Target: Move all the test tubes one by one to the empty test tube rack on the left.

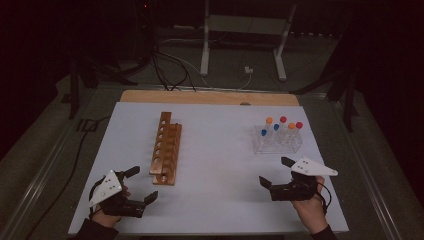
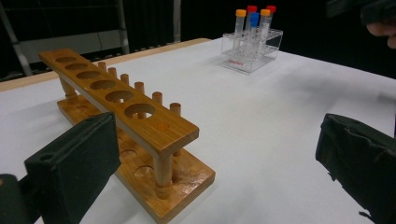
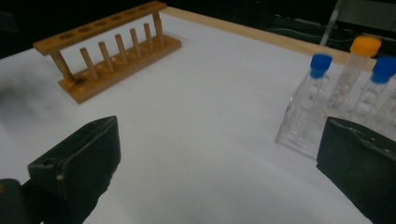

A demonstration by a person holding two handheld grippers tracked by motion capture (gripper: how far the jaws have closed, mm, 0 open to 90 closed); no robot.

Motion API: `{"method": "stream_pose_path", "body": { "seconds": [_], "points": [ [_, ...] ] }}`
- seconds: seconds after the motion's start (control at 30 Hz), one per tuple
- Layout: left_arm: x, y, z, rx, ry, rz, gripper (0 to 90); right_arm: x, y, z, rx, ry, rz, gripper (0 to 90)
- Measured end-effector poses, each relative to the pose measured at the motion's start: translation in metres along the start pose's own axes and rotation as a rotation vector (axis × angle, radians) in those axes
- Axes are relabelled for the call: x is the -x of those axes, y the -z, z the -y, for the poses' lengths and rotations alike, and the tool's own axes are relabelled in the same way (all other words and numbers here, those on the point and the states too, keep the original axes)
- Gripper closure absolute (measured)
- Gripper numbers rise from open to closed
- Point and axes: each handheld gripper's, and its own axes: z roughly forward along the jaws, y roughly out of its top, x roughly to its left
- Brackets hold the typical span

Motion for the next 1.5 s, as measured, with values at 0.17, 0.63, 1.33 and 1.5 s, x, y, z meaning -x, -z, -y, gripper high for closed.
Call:
{"method": "stream_pose_path", "body": {
  "seconds": [0.17,0.63,1.33,1.5],
  "points": [
    [0.0,0.0,0.0,0.001,0.002,0.001,0.5,0.009,-0.003,-0.012,0.018,-0.015,-0.005,0.0],
    [0.0,0.0,0.0,0.002,0.004,0.004,0.5,0.053,-0.037,-0.025,-0.011,-0.076,0.136,15.0],
    [-0.001,-0.001,0.001,0.0,0.006,0.006,0.5,0.079,-0.092,-0.022,-0.169,-0.091,0.168,59.6],
    [-0.001,0.0,0.001,0.001,0.006,0.007,0.5,0.082,-0.099,-0.023,-0.19,-0.1,0.164,67.0]
  ]
}}
